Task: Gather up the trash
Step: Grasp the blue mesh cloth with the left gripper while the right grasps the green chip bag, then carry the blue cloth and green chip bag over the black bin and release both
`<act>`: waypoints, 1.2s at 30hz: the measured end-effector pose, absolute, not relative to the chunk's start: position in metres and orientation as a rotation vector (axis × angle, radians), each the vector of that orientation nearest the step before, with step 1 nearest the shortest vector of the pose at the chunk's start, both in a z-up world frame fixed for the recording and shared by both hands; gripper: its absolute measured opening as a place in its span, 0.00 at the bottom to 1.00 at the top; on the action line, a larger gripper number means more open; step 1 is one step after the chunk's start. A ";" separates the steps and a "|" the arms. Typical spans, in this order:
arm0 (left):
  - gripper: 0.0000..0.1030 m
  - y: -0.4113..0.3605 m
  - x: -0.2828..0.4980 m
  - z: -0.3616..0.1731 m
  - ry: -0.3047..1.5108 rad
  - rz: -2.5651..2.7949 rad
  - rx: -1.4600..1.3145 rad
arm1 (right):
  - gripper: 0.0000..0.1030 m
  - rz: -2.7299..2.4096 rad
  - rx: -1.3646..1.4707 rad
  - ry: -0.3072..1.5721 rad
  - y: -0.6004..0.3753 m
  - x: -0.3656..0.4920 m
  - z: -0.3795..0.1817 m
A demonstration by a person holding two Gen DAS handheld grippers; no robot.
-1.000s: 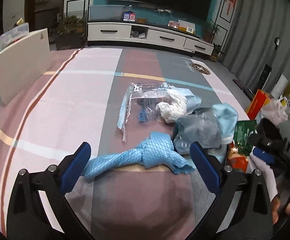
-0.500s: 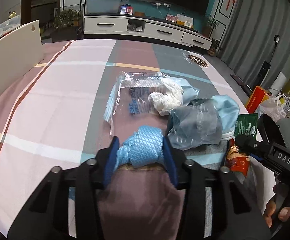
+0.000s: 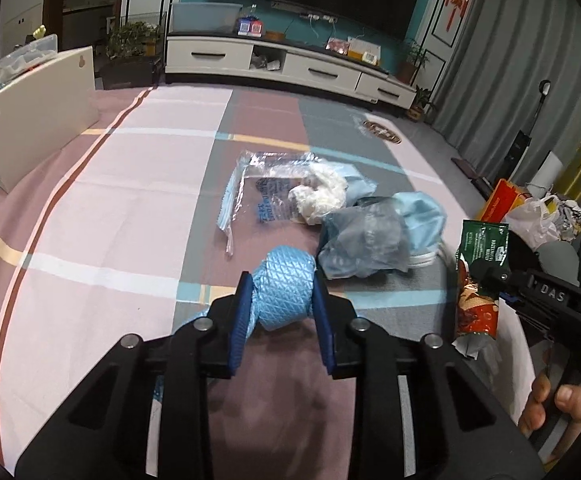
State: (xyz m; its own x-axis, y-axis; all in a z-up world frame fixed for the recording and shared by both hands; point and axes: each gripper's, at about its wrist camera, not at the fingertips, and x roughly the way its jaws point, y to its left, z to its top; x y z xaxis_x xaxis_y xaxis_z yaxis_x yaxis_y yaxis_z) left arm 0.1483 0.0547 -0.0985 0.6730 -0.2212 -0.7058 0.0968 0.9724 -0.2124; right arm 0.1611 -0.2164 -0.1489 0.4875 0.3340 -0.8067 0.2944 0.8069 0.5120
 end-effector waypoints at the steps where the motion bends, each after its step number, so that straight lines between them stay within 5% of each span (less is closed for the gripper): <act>1: 0.30 0.053 0.144 -0.095 0.805 -0.186 -0.163 | 0.23 0.027 0.664 1.079 -0.218 0.160 -0.147; 21: 0.30 -0.011 0.103 -0.067 0.746 -0.411 -0.151 | 0.22 -0.047 0.586 0.945 -0.273 0.116 -0.100; 36: 0.30 -0.147 0.120 -0.049 0.771 -0.627 -0.057 | 0.22 -0.216 0.705 0.870 -0.377 0.082 -0.102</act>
